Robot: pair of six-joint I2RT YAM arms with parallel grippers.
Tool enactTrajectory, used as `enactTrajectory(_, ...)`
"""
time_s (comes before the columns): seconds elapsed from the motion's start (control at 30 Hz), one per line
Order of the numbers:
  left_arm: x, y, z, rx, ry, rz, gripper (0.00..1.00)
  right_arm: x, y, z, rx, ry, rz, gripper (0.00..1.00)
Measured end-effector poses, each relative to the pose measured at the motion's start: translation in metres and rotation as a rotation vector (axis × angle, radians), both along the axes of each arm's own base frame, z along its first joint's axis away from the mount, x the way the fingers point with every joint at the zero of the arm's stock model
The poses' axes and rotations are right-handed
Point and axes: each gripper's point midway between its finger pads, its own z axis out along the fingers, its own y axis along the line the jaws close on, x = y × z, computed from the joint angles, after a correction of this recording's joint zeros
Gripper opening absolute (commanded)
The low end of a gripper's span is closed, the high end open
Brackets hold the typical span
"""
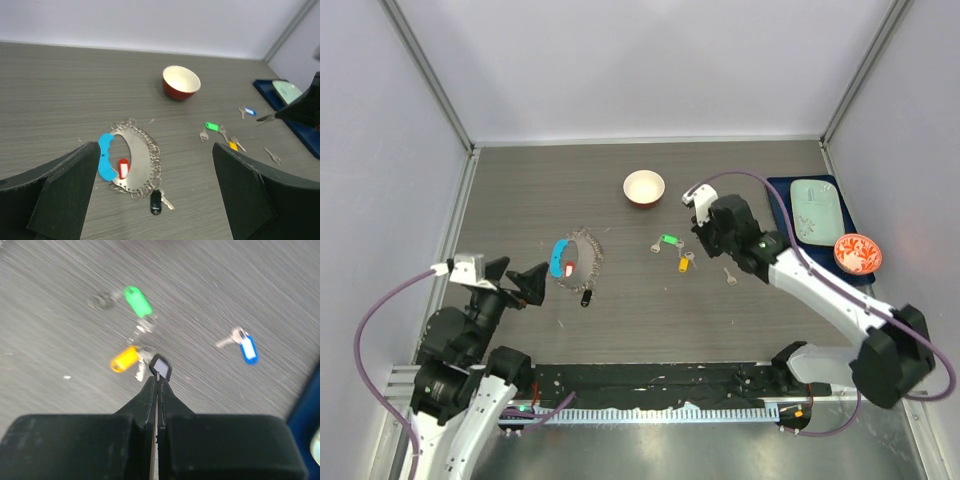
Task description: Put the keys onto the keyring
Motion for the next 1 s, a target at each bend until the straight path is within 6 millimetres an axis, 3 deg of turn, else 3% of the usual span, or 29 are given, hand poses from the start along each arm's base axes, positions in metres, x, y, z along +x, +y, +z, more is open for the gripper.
enactTrajectory(0.3, 0.036, -0.07, -0.024, 0.059, 0.209, -0.309, 1.0, -0.047, 0.054, 0.063, 0.542, -0.287, 0.256, 0.01)
enactTrajectory(0.5, 0.052, -0.106, -0.005, 0.07, 0.207, -0.488, 1.0, -0.074, 0.078, 0.075, 0.785, -0.331, 0.398, 0.01)
enactTrajectory(0.63, 0.06, -0.126, 0.008, 0.063, 0.168, -0.592, 0.99, -0.082, 0.088, 0.087, 0.89, -0.357, 0.463, 0.01)
enactTrajectory(0.83, 0.065, -0.164, 0.005, 0.058, 0.164, -0.773, 0.94, -0.098, 0.101, 0.108, 1.03, -0.376, 0.581, 0.01)
enactTrajectory(1.0, 0.059, -0.19, -0.003, 0.061, 0.167, -0.895, 0.78, -0.116, 0.104, 0.118, 1.083, -0.373, 0.674, 0.01)
